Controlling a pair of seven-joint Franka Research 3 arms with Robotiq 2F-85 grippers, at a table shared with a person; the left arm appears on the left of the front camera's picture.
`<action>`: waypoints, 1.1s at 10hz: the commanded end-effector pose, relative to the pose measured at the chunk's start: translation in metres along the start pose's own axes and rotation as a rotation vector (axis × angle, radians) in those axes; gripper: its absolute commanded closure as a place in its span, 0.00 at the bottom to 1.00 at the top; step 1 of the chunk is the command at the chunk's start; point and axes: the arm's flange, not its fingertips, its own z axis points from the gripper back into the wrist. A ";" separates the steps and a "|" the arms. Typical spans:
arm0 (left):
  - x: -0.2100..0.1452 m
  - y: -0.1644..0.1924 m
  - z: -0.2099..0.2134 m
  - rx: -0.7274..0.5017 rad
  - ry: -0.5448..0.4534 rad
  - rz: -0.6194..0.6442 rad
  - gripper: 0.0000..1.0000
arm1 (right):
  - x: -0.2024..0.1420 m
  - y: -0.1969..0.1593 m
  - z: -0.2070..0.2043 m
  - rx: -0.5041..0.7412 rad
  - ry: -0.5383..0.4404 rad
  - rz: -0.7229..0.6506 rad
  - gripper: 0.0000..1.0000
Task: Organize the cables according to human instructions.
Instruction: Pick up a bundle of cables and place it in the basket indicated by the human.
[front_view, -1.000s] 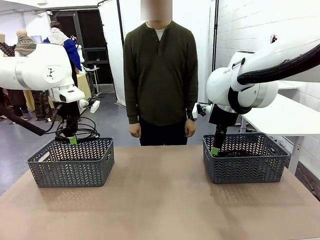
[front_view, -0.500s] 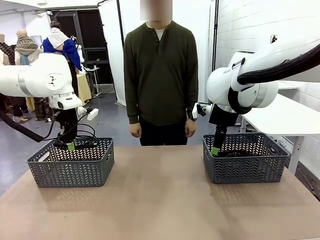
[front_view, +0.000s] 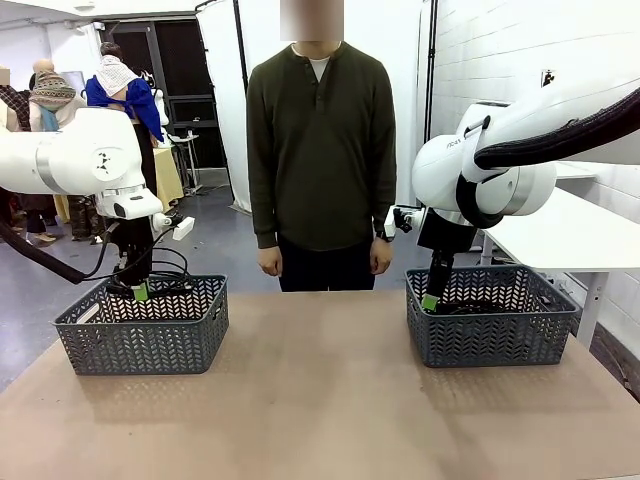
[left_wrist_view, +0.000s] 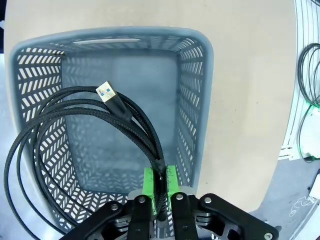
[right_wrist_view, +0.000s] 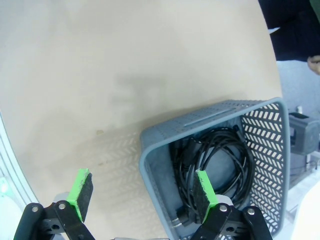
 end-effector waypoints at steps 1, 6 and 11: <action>-0.003 0.005 -0.002 0.007 -0.025 0.015 0.86 | 0.001 -0.002 0.000 0.000 0.010 0.000 0.00; -0.009 0.014 -0.005 0.033 -0.057 0.095 0.00 | 0.001 -0.002 0.000 0.000 0.010 0.000 0.00; -0.011 0.014 0.008 0.029 -0.056 0.110 0.00 | 0.001 -0.002 0.000 0.000 0.010 0.000 0.00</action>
